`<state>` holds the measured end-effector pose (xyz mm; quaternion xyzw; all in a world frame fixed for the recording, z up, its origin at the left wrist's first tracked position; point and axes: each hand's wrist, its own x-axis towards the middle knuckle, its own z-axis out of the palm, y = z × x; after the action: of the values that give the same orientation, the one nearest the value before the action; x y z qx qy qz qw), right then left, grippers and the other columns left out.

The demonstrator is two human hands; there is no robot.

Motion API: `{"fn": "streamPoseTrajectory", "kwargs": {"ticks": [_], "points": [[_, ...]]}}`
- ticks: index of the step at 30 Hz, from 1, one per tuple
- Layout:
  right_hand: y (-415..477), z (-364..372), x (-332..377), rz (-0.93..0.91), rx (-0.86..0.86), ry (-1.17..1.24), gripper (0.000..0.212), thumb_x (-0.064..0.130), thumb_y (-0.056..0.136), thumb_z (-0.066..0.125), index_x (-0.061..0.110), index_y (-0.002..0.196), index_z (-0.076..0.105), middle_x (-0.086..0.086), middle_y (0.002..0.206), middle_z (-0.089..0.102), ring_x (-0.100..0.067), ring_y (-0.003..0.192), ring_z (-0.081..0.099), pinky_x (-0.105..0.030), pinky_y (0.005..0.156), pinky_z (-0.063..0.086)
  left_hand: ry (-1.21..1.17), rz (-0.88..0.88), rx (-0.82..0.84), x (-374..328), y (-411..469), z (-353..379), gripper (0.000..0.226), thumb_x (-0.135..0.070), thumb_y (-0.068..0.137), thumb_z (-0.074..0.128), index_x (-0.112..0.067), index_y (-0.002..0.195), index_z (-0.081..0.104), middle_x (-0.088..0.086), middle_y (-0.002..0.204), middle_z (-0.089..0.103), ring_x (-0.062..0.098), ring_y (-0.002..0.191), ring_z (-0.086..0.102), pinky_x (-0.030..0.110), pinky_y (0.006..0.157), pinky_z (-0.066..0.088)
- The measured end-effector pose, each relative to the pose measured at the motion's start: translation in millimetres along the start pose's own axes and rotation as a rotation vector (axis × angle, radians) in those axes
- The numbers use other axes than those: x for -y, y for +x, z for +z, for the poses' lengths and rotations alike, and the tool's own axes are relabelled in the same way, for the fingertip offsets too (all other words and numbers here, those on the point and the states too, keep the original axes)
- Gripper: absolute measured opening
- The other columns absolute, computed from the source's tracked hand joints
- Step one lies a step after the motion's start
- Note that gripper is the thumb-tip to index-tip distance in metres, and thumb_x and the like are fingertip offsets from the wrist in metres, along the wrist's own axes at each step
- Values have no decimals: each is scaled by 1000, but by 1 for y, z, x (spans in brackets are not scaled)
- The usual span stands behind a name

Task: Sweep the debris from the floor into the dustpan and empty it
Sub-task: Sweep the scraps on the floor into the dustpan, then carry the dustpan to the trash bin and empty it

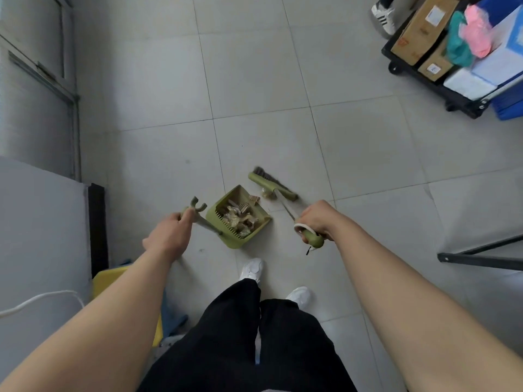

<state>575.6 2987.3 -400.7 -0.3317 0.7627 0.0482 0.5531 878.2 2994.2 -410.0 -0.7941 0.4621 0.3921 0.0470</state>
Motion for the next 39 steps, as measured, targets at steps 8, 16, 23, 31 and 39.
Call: {"fn": "streamPoseTrajectory", "kwargs": {"ticks": [8,16,23,31,39], "points": [[-56,-15,6,-18,168,161,10,-8,80,54,-2,81,62,-20,70,56,-23,48,52,-23,45,42,-75,28,-67,0,2,10,55,-60,91,30,-20,96,67,11,101,69,34,90,61,39,78,48],[-80,-58,7,-63,125,120,16,0,82,54,-6,83,69,-15,64,65,-17,49,56,-18,42,43,-90,54,-90,-8,-1,3,58,-58,94,30,-15,95,69,10,94,68,29,78,59,37,71,49],[-108,-106,26,54,109,364,16,4,92,48,-2,82,59,-13,69,57,-8,37,54,-12,34,37,-177,102,-155,-24,1,-14,60,-57,92,33,-9,88,68,9,73,62,22,62,52,32,53,36],[-154,-143,47,-9,38,337,15,7,96,38,3,95,53,-6,68,48,-2,27,43,-11,26,27,-265,172,-164,-60,-4,-34,53,-56,82,30,-10,69,53,8,64,51,28,57,45,33,55,32],[-185,-179,59,31,-36,462,11,12,91,46,3,92,52,-10,69,53,-8,28,47,-10,25,27,-342,242,-180,-103,-8,-52,50,-56,84,31,-12,68,49,7,65,48,27,57,42,33,56,31]]}}
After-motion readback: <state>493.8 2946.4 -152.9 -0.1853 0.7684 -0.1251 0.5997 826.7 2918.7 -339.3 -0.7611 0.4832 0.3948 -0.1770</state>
